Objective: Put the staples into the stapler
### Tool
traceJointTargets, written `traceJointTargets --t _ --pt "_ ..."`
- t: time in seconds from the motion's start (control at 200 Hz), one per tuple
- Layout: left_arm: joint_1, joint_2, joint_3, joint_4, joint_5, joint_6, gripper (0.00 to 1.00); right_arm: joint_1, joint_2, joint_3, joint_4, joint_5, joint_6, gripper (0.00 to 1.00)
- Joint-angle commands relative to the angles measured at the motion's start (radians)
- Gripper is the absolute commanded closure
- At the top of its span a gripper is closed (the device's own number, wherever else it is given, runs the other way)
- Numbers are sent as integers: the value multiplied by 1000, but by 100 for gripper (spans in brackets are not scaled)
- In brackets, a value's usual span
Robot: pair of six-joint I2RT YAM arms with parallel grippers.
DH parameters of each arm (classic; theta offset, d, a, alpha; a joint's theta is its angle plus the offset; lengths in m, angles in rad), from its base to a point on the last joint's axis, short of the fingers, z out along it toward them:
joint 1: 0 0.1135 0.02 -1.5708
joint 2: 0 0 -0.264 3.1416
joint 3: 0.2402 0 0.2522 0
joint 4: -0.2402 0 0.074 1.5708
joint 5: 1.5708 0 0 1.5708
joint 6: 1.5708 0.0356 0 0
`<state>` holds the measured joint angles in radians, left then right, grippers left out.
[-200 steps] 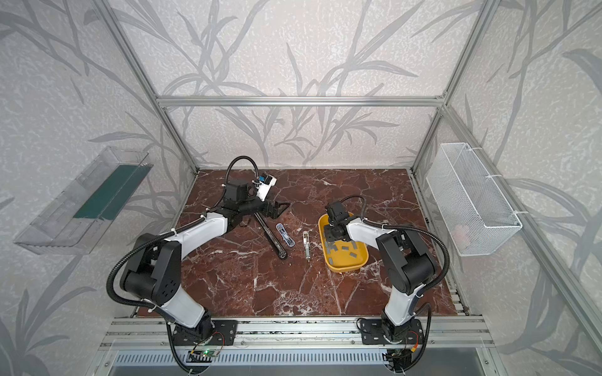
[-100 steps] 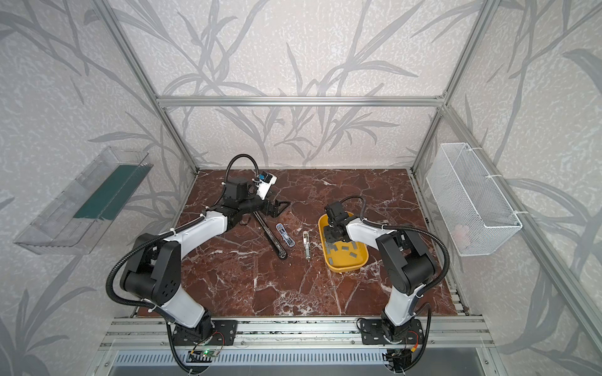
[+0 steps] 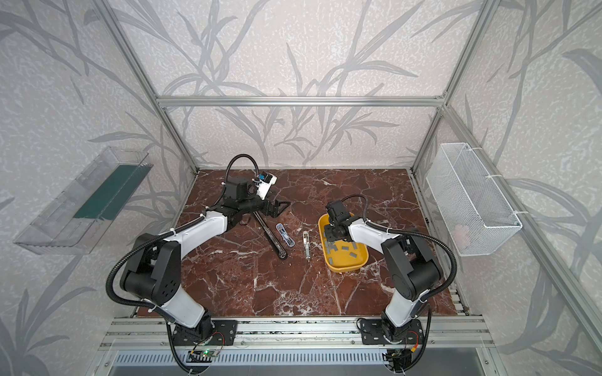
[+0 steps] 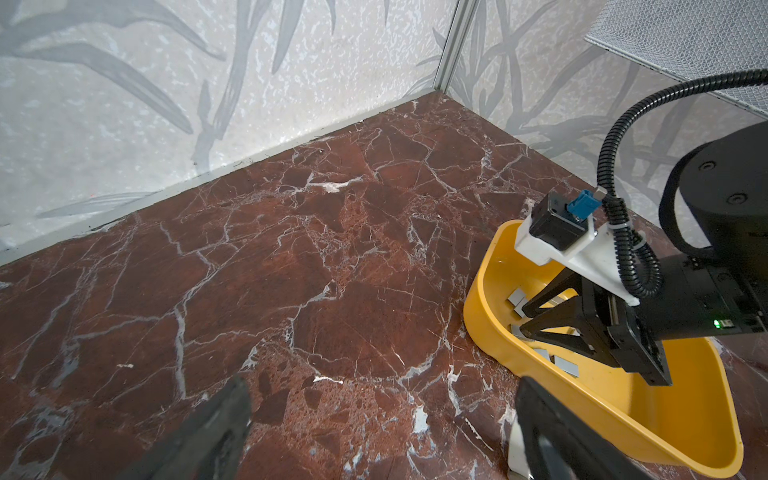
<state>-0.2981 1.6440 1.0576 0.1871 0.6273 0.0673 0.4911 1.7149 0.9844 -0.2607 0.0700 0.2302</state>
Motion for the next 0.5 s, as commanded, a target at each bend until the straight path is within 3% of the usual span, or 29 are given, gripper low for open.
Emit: traceJointTargets --t 0.0,0.495 --pt "2 -6 16 -5 16 -7 1 5 30 10 -31 1 -5 73" --pt "2 -4 18 -7 17 -4 1 10 72 38 -66 13 -5 75"
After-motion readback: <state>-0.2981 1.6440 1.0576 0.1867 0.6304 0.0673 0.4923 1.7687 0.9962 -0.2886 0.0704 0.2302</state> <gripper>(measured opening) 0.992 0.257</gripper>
